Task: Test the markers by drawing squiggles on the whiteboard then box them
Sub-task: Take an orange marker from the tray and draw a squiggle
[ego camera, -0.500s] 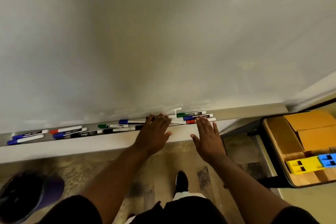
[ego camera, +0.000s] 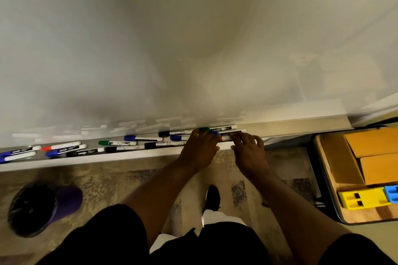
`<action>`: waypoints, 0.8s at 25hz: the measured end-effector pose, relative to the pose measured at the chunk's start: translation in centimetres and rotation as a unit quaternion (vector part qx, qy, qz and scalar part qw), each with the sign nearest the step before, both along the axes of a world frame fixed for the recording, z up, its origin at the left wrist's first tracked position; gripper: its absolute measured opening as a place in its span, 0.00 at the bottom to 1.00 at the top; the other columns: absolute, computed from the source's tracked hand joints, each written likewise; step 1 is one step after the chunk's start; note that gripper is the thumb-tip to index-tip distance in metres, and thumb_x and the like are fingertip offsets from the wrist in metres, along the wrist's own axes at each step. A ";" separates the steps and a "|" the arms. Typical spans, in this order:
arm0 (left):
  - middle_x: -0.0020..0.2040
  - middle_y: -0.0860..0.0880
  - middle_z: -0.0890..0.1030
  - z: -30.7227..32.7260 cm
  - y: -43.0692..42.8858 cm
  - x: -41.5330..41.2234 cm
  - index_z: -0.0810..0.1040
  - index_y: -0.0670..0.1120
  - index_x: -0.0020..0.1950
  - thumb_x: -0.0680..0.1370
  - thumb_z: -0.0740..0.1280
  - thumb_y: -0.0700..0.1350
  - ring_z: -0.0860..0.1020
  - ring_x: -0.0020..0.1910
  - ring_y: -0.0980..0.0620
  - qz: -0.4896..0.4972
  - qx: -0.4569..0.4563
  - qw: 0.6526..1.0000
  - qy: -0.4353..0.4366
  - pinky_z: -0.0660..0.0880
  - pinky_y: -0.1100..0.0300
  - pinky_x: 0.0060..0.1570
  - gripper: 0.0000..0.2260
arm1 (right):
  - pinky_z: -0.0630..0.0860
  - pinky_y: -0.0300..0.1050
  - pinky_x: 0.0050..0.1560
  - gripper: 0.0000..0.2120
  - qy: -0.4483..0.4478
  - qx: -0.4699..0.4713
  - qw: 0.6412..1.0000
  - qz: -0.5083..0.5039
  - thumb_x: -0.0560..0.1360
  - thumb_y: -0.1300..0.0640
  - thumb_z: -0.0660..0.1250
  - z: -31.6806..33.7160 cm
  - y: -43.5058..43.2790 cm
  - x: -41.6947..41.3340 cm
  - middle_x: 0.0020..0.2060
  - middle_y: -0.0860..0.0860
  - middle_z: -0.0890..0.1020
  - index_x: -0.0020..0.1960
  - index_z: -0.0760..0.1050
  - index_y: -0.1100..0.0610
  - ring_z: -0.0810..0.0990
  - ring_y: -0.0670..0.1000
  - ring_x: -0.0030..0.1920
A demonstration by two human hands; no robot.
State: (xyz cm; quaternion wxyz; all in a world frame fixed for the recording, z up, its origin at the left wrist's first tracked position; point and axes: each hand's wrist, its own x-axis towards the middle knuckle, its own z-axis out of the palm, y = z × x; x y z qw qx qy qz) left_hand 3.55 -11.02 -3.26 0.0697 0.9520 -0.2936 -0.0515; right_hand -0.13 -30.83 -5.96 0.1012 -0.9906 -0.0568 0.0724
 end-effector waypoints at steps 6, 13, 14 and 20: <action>0.46 0.50 0.83 -0.3 -1.2 1.2 0.83 0.49 0.50 0.71 0.75 0.47 0.80 0.48 0.46 -0.009 0.005 1.000 -0.024 0.73 0.51 0.56 0.09 | 0.65 0.53 0.62 0.16 -0.030 0.003 0.999 0.017 0.75 0.59 0.68 0.0 -0.5 2.0 0.57 0.50 0.78 0.62 0.77 0.51 0.77 0.54 0.58; 0.46 0.50 0.83 -0.6 -1.4 1.4 0.84 0.49 0.49 0.70 0.76 0.48 0.80 0.48 0.46 -0.019 0.014 0.999 -0.040 0.74 0.51 0.56 0.10 | 0.67 0.52 0.59 0.11 -0.020 0.007 0.999 0.029 0.73 0.58 0.71 0.3 -0.8 3.2 0.51 0.49 0.81 0.55 0.78 0.52 0.80 0.53 0.53; 0.46 0.50 0.83 -0.6 -1.4 1.4 0.84 0.49 0.49 0.69 0.76 0.48 0.80 0.49 0.46 -0.022 0.015 0.999 -0.040 0.74 0.51 0.57 0.10 | 0.67 0.52 0.58 0.11 -0.017 0.003 0.999 0.033 0.73 0.58 0.71 0.4 -0.8 3.4 0.52 0.49 0.81 0.56 0.79 0.52 0.79 0.53 0.53; 0.47 0.48 0.83 -0.2 -0.8 1.4 0.84 0.46 0.51 0.70 0.77 0.48 0.80 0.48 0.45 -0.027 -0.009 0.998 -0.056 0.75 0.51 0.52 0.12 | 0.65 0.53 0.61 0.14 -0.005 -0.003 0.999 0.034 0.74 0.59 0.71 1.4 -0.6 3.4 0.54 0.49 0.79 0.58 0.80 0.51 0.78 0.53 0.56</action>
